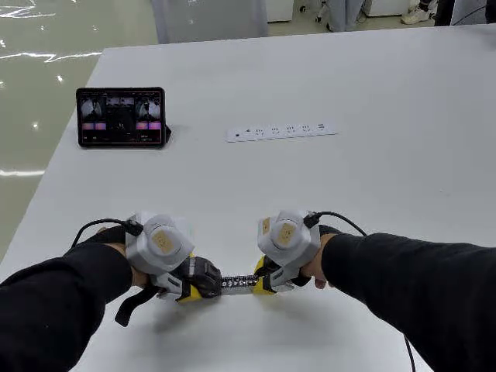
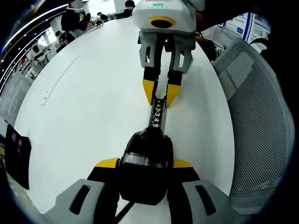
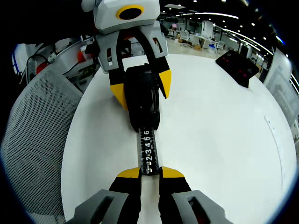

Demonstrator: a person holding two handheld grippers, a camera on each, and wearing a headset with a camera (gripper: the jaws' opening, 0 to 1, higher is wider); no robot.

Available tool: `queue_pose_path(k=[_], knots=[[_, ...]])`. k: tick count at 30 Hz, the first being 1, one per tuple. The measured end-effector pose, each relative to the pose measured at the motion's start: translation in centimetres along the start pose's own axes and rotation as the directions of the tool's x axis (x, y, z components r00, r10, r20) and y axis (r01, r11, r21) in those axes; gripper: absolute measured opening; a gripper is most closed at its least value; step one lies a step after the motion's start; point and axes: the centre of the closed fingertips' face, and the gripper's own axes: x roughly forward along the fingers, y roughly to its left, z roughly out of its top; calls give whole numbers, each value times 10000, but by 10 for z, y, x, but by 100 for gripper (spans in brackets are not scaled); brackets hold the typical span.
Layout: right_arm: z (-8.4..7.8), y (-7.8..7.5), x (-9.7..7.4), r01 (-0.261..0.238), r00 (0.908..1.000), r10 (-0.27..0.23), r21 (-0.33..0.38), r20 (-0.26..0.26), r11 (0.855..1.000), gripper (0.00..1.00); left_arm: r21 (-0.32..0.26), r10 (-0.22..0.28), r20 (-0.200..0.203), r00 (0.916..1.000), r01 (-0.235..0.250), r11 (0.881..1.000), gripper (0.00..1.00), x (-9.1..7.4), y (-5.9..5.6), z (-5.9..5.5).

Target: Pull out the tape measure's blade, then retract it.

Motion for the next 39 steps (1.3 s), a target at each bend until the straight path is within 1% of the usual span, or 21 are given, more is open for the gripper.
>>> queue_pose_path(k=[8, 13, 26, 39], knots=[[-4, -1, -2, -41, 10000, 41, -56, -75, 10000, 10, -21, 16, 1, 10000, -16, 10000, 34, 0, 1, 0], [-5, -2, -4, -76, 9999, 75, -120, -107, 9999, 10, -79, 39, 82, 10000, -39, 10000, 34, 0, 1, 1], [-15, -5, -10, -89, 9998, 84, -208, -196, 9997, 9, -135, 13, 101, 9999, -11, 9999, 34, 1, 2, 1], [-24, -6, -16, -90, 9996, 86, -143, -283, 9999, 9, -138, 26, 84, 10000, -25, 9999, 34, 1, 2, 1]])
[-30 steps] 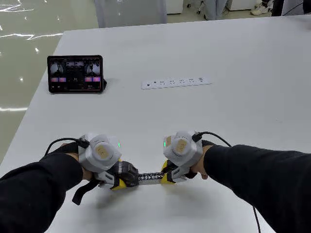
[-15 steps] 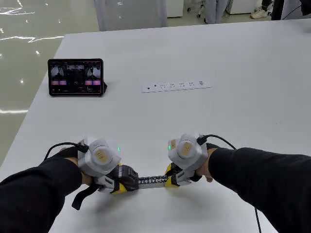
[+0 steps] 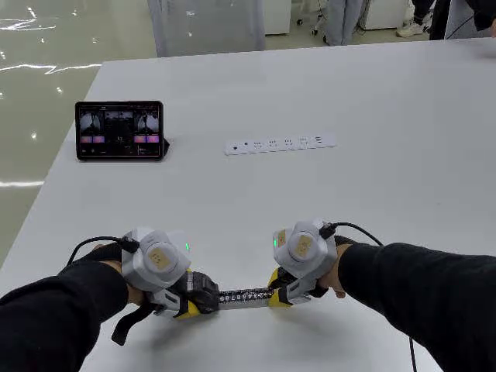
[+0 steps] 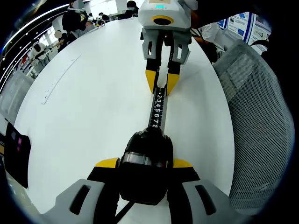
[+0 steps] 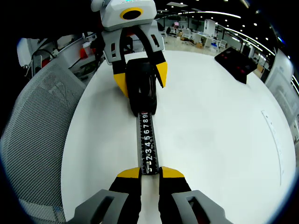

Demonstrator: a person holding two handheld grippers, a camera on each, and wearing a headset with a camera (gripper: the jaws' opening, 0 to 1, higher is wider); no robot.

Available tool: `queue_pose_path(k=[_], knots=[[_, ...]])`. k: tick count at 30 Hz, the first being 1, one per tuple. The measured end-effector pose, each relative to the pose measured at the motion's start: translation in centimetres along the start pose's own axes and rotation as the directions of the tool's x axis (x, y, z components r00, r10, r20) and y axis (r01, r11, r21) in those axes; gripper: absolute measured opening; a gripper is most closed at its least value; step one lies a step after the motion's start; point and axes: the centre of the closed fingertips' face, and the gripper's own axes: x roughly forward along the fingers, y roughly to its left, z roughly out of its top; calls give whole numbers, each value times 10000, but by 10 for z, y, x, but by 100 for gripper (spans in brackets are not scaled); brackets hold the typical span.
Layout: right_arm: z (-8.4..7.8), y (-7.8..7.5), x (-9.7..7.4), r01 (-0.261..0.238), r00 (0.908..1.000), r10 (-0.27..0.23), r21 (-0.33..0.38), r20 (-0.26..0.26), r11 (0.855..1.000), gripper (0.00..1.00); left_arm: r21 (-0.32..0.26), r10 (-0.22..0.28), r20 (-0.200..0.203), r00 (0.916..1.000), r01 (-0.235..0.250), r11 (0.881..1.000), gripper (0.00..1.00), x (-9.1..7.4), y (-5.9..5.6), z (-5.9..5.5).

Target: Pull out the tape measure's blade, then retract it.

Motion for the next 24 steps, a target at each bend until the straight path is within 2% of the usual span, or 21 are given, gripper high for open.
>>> queue_pose_path(k=[24], knots=[[-19, -3, -14, 58, 9999, -57, 149, -97, 9999, 9, 89, -2, -12, 10000, 2, 10000, 34, 0, -1, 1]])
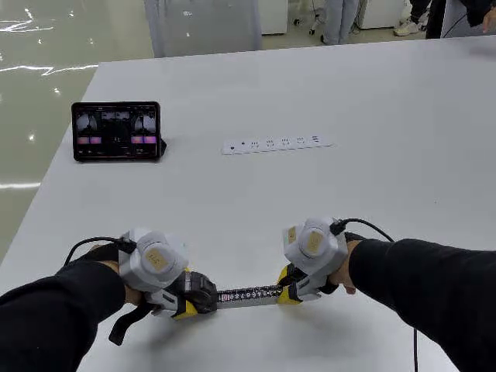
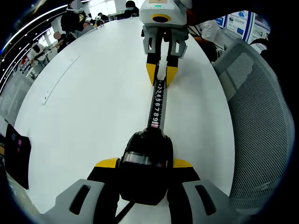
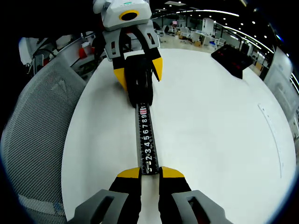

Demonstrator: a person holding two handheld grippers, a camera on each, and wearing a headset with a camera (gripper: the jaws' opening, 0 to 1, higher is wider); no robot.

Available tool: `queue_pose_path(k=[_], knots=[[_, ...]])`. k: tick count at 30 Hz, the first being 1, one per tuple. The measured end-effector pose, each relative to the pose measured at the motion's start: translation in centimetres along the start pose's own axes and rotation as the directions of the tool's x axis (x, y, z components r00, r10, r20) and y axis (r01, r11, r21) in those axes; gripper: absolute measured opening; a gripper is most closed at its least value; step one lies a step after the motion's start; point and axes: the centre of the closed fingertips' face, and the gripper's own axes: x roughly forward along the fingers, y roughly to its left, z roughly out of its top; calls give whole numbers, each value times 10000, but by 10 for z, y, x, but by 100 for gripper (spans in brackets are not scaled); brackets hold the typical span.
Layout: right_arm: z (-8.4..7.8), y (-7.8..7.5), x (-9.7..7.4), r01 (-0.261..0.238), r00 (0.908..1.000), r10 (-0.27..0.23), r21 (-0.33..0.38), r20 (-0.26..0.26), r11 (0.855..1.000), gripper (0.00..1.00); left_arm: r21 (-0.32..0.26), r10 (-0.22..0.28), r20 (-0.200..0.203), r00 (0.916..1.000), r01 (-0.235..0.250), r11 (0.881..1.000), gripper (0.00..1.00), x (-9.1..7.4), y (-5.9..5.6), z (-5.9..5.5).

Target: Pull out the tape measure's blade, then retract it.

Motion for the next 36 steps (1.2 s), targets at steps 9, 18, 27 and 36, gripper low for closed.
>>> queue_pose_path(k=[9, 18, 27, 36], knots=[[-7, -1, -4, 49, 10000, -49, 65, -47, 10000, 9, -13, -5, 10, 10000, 5, 10000, 34, 0, 0, 0], [-12, -1, -7, 51, 9999, -50, 136, -93, 9999, 9, -11, -6, 17, 10000, 6, 10000, 34, 0, -1, 0], [-17, -2, -11, 74, 9999, -71, 305, -112, 9995, 9, -11, -11, 16, 10000, 11, 10000, 34, 0, -1, 0], [-25, -3, -17, 91, 9998, -86, 364, -162, 9993, 9, -30, -3, 44, 10000, 3, 10000, 34, 0, 0, -1]])
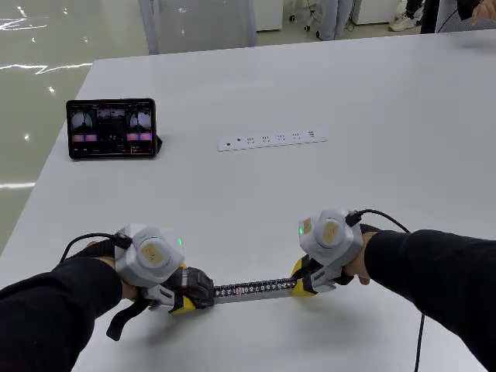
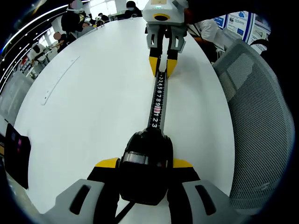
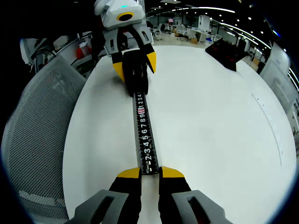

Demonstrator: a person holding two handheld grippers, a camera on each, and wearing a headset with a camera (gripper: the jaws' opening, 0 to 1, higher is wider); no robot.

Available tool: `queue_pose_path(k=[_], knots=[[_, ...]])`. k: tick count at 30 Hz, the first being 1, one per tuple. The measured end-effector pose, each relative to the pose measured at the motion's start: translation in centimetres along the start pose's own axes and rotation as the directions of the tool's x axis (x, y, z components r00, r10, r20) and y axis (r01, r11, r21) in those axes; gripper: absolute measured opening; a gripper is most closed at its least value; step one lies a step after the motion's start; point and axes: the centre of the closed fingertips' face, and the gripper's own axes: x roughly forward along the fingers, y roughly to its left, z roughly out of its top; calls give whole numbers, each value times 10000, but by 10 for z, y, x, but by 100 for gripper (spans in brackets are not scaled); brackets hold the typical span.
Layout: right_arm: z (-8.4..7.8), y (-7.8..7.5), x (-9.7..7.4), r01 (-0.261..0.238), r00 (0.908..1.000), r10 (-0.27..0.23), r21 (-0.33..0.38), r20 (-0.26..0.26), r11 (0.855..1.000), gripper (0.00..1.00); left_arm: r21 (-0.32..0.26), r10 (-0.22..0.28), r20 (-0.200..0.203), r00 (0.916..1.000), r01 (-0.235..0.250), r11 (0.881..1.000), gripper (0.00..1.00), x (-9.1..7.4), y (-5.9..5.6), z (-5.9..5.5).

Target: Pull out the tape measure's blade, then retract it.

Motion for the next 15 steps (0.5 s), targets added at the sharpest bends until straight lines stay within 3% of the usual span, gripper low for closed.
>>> queue_pose_path(k=[15], knots=[[-14, -3, -9, 26, 10000, -26, 103, -64, 9999, 9, -16, 15, -11, 10000, -15, 10000, 34, 0, 1, 0]])
